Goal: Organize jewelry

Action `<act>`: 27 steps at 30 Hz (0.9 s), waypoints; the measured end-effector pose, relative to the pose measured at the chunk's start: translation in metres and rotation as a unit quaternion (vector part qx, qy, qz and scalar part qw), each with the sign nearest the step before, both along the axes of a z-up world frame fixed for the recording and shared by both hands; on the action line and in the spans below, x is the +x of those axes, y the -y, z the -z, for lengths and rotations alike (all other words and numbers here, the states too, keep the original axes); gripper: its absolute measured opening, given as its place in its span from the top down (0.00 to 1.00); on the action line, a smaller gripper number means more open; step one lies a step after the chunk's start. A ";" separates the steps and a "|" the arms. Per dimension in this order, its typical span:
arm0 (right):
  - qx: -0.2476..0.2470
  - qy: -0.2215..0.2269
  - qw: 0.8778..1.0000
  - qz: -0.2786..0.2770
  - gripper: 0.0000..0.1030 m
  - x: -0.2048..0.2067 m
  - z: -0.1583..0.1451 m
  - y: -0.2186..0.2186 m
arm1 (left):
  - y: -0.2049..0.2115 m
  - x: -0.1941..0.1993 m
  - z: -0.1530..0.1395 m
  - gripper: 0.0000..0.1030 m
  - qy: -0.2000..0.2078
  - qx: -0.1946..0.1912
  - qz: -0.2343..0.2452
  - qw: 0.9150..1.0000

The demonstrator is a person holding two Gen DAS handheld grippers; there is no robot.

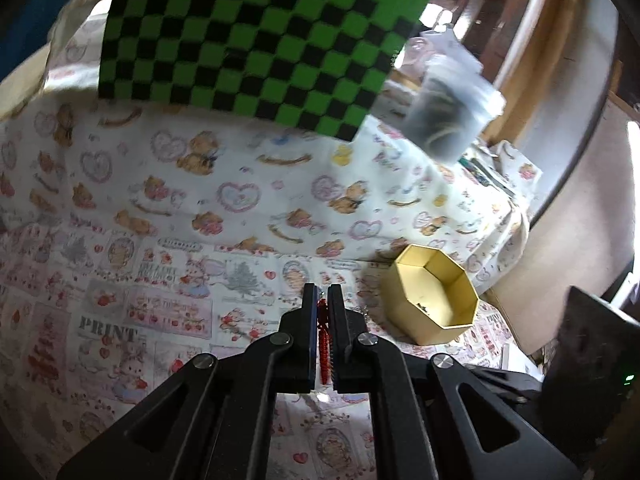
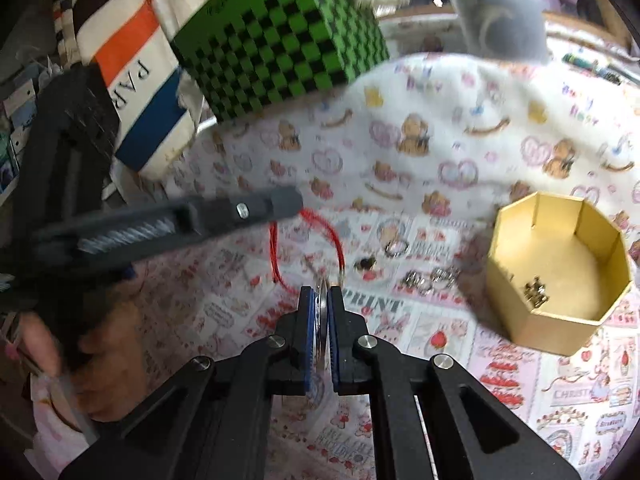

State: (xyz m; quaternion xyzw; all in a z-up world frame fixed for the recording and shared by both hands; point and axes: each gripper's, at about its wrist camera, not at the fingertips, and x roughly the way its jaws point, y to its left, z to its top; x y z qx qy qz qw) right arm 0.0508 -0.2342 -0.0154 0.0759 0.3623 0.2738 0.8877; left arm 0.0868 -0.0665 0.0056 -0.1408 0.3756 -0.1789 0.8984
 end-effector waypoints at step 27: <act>0.009 0.088 0.987 0.137 0.93 -0.010 -0.040 0.057 | 0.008 -0.020 -0.013 0.96 0.042 -0.008 0.043 0.998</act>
